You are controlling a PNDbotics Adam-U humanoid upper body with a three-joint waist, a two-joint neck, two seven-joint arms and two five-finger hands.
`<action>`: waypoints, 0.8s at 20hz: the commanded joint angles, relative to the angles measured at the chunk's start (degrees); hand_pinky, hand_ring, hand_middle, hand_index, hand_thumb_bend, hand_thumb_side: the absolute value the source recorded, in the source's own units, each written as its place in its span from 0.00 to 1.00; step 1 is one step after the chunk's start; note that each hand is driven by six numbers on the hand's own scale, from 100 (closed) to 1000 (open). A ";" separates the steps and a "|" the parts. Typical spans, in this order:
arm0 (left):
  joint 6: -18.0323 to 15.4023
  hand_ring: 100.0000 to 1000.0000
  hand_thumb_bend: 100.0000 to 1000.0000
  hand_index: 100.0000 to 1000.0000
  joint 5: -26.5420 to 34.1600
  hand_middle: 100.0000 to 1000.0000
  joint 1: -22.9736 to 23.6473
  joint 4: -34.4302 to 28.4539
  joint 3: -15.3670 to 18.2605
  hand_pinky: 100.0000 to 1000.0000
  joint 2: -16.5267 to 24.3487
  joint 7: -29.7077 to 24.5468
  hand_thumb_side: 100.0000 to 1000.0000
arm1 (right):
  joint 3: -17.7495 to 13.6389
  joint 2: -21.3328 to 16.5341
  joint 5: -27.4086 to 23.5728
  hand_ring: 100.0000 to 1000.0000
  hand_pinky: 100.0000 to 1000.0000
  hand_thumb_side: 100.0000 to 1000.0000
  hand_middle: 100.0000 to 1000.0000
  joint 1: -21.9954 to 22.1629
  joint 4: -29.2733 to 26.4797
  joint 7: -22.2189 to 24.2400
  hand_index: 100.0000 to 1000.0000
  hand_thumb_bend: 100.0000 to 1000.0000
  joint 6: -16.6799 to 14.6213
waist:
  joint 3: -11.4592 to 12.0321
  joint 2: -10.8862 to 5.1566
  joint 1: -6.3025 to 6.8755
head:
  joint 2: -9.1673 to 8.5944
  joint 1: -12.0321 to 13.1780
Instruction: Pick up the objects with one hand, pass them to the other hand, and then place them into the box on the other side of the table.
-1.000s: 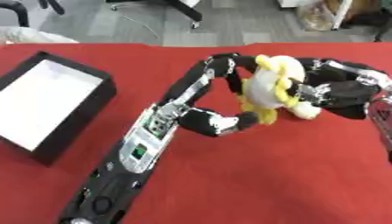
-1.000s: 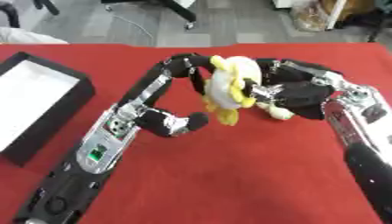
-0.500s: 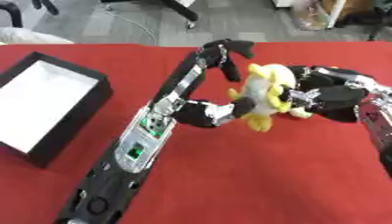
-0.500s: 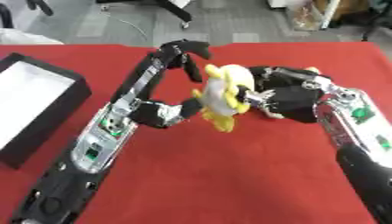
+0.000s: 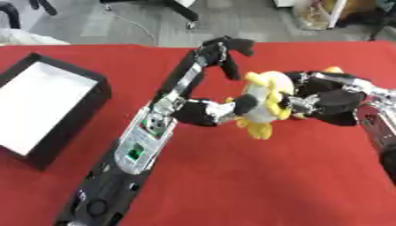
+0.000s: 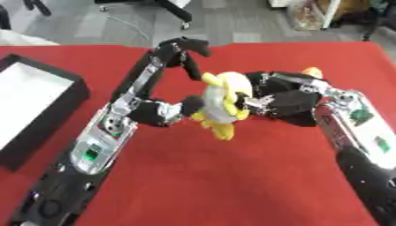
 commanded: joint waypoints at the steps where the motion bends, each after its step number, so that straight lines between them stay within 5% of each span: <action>1: -0.05 0.41 0.56 0.84 -1.83 0.65 -1.28 -0.63 -0.17 0.43 0.15 -2.95 0.61 | -0.22 -1.88 0.12 0.55 0.66 0.00 0.31 -0.65 -1.69 0.72 0.23 0.00 -0.68 | -0.11 -0.58 -0.80 | -0.13 -0.02; 9: -0.91 0.41 0.59 0.84 -4.84 0.65 -1.22 0.44 -0.59 0.44 -0.13 -7.67 0.60 | 0.12 -2.18 -0.47 0.56 0.66 0.00 0.31 -0.34 -2.36 4.12 0.23 0.00 -2.11 | -0.16 -0.57 -0.79 | -0.13 0.25; 16: -0.09 0.36 0.54 0.80 -5.59 0.59 -1.12 1.16 -0.35 0.42 -0.44 -6.25 0.55 | 0.38 -2.36 -0.14 0.56 0.65 0.00 0.31 -0.06 -2.76 6.64 0.22 0.00 -3.19 | -0.08 -0.59 -0.84 | -0.13 0.23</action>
